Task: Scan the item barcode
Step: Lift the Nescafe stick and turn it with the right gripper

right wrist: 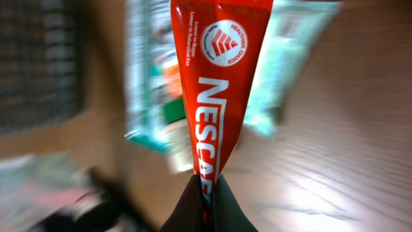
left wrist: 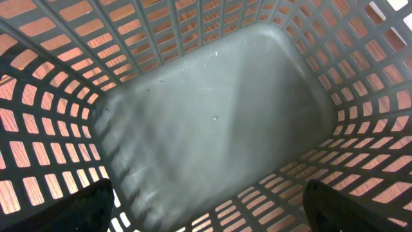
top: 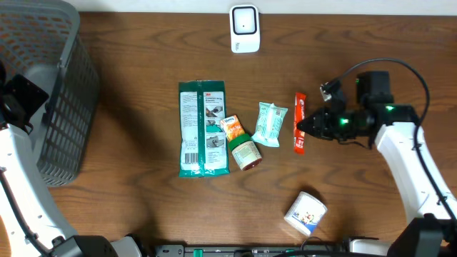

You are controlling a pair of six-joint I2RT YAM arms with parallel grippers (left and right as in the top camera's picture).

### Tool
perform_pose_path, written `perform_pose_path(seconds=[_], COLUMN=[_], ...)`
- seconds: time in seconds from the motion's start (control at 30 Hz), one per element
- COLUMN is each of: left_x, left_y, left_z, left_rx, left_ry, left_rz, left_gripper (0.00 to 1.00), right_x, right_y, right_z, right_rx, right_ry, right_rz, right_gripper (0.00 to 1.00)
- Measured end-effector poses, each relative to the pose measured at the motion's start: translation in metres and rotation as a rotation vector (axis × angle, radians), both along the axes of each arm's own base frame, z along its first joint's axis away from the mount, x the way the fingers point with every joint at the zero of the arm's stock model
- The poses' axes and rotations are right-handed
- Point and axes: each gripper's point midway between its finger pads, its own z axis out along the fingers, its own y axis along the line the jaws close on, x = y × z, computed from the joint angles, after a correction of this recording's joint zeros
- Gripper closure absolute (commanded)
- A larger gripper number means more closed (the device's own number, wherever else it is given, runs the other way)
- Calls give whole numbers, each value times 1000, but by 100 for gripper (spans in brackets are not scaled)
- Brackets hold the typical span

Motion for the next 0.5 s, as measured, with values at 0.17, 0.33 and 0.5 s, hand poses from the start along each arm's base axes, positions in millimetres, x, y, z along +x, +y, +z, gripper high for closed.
perform_pose_path(seconds=[0.17,0.33,0.5], left_x=[0,0,0], left_y=[0,0,0], left_z=[0,0,0], left_rx=[0,0,0], left_ry=[0,0,0], left_rz=[0,0,0], left_gripper=[7,6,7], right_x=[-8,-7,-2], right_y=[11,24,34], right_z=[16,17,4], right_rx=[227,425,587], right_ry=[-34,-43,-6], right_rz=[108,172,185], right_gripper=[99,99,99])
